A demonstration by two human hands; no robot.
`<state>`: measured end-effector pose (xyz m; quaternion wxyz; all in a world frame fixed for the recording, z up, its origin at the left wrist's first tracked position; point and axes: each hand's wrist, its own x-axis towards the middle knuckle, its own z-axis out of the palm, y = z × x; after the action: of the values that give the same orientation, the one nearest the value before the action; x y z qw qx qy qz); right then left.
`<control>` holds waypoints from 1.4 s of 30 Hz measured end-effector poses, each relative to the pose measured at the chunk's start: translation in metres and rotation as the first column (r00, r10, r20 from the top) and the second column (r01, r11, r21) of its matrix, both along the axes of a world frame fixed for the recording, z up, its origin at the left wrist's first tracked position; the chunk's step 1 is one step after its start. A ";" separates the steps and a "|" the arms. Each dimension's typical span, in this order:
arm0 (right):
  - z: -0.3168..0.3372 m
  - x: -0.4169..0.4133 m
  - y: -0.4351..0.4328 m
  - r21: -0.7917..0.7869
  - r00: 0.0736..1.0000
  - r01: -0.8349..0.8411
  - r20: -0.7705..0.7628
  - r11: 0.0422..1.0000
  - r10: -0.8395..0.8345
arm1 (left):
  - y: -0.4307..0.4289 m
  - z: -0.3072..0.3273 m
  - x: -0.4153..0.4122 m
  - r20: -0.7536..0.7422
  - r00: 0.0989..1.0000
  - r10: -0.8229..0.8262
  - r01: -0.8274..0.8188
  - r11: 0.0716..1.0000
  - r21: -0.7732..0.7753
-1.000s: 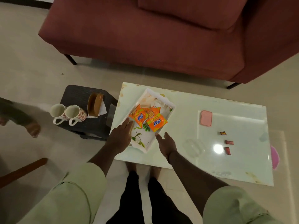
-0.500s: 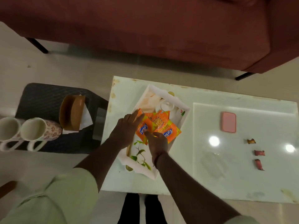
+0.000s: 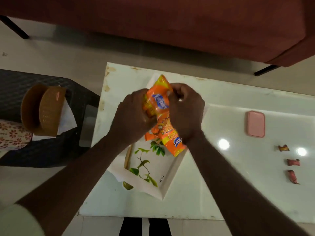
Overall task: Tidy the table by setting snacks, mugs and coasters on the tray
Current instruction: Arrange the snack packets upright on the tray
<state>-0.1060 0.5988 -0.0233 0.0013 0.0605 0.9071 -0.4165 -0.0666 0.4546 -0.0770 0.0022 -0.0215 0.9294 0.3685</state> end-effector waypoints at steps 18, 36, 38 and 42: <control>-0.056 -0.008 0.057 -0.060 0.975 0.214 0.065 0.975 -0.211 | 0.037 -0.040 -0.050 0.053 0.970 0.237 -0.217 0.943 -0.252; -0.072 0.095 0.055 -0.148 0.694 0.677 0.456 0.721 -0.558 | 0.075 -0.025 0.016 0.317 0.940 0.129 -0.159 0.985 0.070; -0.061 0.078 0.075 -0.116 0.816 0.542 0.311 0.833 -0.488 | 0.088 -0.022 0.017 0.242 0.966 0.092 -0.120 0.987 0.104; -0.041 0.031 0.117 0.016 0.971 0.227 0.073 0.974 -0.227 | 0.103 -0.023 0.002 0.152 0.985 -0.077 0.096 0.988 -0.120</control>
<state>-0.0749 0.7154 -0.0648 -0.0126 0.1794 0.8952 -0.4078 -0.0643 0.5579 -0.1000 0.0851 -0.0082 0.9483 0.3056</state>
